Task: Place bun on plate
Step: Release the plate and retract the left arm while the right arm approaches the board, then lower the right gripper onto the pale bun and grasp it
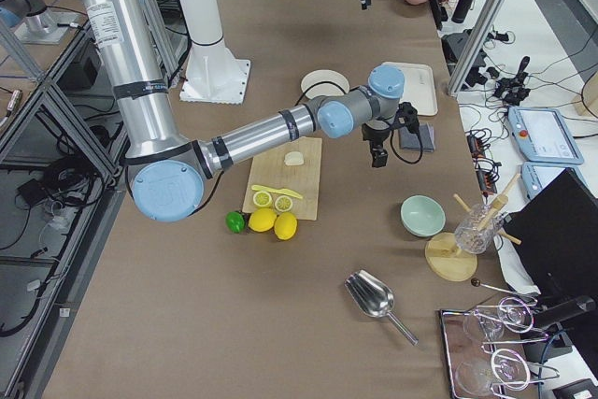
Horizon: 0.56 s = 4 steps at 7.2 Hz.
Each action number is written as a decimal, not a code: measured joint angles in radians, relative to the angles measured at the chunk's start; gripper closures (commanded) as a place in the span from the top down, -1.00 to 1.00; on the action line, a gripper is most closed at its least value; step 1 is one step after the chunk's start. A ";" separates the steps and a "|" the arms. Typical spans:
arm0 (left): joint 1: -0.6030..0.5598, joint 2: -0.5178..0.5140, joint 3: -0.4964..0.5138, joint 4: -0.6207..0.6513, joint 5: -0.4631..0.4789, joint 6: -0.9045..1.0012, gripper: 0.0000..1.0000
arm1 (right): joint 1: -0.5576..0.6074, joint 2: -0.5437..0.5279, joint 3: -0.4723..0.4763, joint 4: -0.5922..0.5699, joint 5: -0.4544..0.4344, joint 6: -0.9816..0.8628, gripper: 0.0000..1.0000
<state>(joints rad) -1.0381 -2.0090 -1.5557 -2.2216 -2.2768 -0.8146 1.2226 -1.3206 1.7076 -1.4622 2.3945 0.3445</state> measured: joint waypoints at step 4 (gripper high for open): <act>-0.123 0.060 0.037 0.002 -0.046 0.186 0.93 | -0.169 -0.018 0.058 0.028 -0.025 0.252 1.00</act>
<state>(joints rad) -1.1609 -1.9489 -1.5190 -2.2192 -2.3227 -0.6287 1.0538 -1.3386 1.7661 -1.4337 2.3697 0.5968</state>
